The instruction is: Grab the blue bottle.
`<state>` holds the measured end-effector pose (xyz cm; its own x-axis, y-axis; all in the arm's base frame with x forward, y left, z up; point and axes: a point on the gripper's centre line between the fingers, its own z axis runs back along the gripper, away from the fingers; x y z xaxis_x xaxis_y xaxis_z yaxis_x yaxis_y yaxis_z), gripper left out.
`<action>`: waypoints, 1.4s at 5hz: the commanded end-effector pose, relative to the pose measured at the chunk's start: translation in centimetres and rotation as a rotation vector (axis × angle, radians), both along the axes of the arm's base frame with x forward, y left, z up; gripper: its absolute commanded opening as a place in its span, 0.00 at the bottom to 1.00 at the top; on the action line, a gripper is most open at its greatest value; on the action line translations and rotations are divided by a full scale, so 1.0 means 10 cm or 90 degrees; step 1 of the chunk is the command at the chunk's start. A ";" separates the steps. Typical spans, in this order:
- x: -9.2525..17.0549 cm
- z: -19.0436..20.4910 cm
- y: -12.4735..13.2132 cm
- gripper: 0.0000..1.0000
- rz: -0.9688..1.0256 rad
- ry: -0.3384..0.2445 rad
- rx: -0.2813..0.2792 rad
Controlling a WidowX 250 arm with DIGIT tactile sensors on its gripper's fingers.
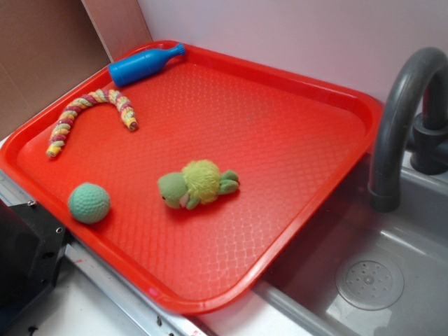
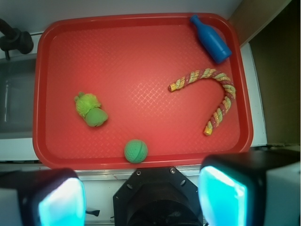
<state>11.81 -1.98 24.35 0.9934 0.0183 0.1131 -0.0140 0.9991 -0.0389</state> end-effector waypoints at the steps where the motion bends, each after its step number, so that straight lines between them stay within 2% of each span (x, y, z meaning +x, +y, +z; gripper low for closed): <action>1: 0.00 0.00 0.00 1.00 0.000 0.000 0.000; 2: 0.21 -0.18 0.19 1.00 -0.077 -0.033 -0.041; 3: 0.40 -0.30 0.34 1.00 -0.105 -0.053 0.030; 4: 0.68 -0.52 0.66 1.00 -0.112 -0.053 0.047; 5: 0.93 -0.79 0.83 1.00 -0.190 -0.076 0.107; 6: 1.20 -1.05 0.95 1.00 -0.217 -0.051 0.169; 7: 1.37 -1.24 1.13 1.00 -0.235 -0.034 0.168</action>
<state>24.63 8.66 10.07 0.9240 -0.3754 0.0732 0.3573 0.9155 0.1849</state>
